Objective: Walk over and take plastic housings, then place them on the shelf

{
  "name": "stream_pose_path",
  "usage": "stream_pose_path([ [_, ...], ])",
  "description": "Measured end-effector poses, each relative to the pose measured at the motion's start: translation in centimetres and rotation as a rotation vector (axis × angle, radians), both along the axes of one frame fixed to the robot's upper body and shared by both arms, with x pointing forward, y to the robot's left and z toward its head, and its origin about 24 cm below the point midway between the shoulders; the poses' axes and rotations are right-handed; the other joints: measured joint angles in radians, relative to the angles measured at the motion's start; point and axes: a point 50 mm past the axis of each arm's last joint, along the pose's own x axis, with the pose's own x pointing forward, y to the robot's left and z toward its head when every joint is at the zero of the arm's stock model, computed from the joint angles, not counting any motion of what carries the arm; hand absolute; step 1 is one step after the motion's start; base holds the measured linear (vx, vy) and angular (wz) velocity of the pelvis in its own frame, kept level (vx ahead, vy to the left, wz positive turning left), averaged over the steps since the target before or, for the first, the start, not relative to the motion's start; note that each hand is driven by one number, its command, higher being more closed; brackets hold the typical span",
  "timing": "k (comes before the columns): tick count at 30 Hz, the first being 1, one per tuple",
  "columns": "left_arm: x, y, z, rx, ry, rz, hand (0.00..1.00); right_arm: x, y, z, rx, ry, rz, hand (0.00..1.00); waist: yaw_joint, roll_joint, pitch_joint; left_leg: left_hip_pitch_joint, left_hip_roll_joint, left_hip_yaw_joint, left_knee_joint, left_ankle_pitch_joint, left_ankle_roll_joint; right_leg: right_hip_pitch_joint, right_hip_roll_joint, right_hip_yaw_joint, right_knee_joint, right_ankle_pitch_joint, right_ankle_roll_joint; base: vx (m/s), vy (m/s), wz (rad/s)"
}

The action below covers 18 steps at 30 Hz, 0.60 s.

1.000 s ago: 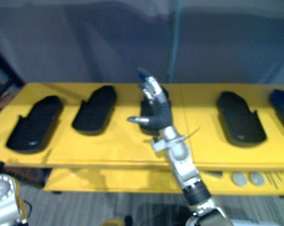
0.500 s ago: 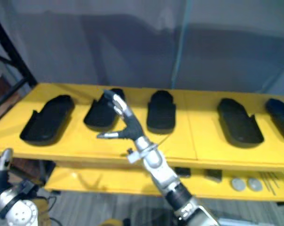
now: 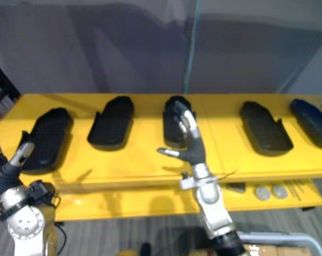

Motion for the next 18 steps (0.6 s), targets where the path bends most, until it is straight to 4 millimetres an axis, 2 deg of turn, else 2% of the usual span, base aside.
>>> stream_pose_path([
  [2, -0.1, 0.0, -0.2, -0.008, 0.009, 0.012, 0.00, -0.1, 0.5, -0.1, -0.010, 0.003, 0.044, 0.00, 0.007, -0.026, 0.010, -0.001, -0.025, -0.016, -0.012, 0.007, -0.011, 0.011, -0.014, -0.002, -0.069, 0.030, 0.002, 0.11, -0.119, 0.43],
  [3, -0.2, 0.0, -0.3, -0.014, 0.008, 0.017, 0.00, -0.2, 0.6, -0.2, -0.015, 0.005, 0.050, 0.00, 0.005, -0.046, 0.007, -0.014, -0.046, -0.036, -0.011, 0.007, -0.017, 0.030, -0.027, -0.017, -0.110, 0.051, 0.014, 0.14, -0.168, 0.50],
  [4, -0.4, -0.1, -0.6, -0.034, 0.013, 0.021, 0.00, 0.0, 0.6, -0.2, -0.022, 0.009, 0.046, 0.00, 0.013, -0.040, 0.015, -0.016, -0.037, -0.042, -0.005, 0.006, -0.026, 0.048, -0.018, -0.031, -0.136, 0.055, 0.037, 0.14, -0.165, 0.49],
  [7, -0.8, -0.8, -1.0, -0.057, 0.022, -0.004, 0.00, 0.2, -0.6, -0.5, -0.034, 0.021, -0.006, 0.00, 0.006, -0.013, 0.031, -0.031, -0.014, -0.037, 0.025, -0.009, -0.048, 0.078, 0.005, -0.049, -0.156, 0.055, 0.036, 0.11, -0.128, 0.28],
  [8, -0.7, -1.1, -0.9, -0.055, 0.015, -0.021, 0.00, 0.2, -1.1, -0.6, -0.027, 0.027, -0.032, 0.00, 0.003, -0.011, 0.032, -0.028, -0.008, -0.025, 0.025, -0.010, -0.049, 0.088, 0.010, -0.051, -0.158, 0.055, 0.036, 0.11, -0.105, 0.39],
  [10, -0.3, -2.4, -0.2, -0.012, -0.015, -0.098, 0.00, 0.0, -3.4, -0.8, 0.006, 0.038, -0.153, 0.00, -0.011, -0.012, 0.033, -0.023, 0.008, 0.012, 0.025, -0.012, -0.052, 0.096, 0.020, -0.064, -0.154, 0.056, 0.036, 0.08, -0.063, 0.25],
  [13, 0.0, -3.5, 0.0, 0.004, -0.034, -0.172, 0.00, -0.3, -5.3, -0.8, 0.038, 0.040, -0.283, 0.00, -0.023, -0.010, 0.035, -0.008, 0.009, 0.039, 0.024, -0.012, -0.052, 0.105, 0.017, -0.063, -0.155, 0.056, 0.036, 0.05, -0.010, -0.10],
  [18, 0.5, -5.0, 0.1, 0.017, -0.037, -0.274, 0.00, -2.1, -6.2, 0.7, 0.097, -0.060, -0.400, 0.00, -0.049, -0.008, 0.036, 0.032, 0.008, 0.126, 0.019, -0.032, -0.043, 0.112, 0.012, 0.007, -0.163, 0.055, 0.035, -0.01, 0.034, -0.44],
])
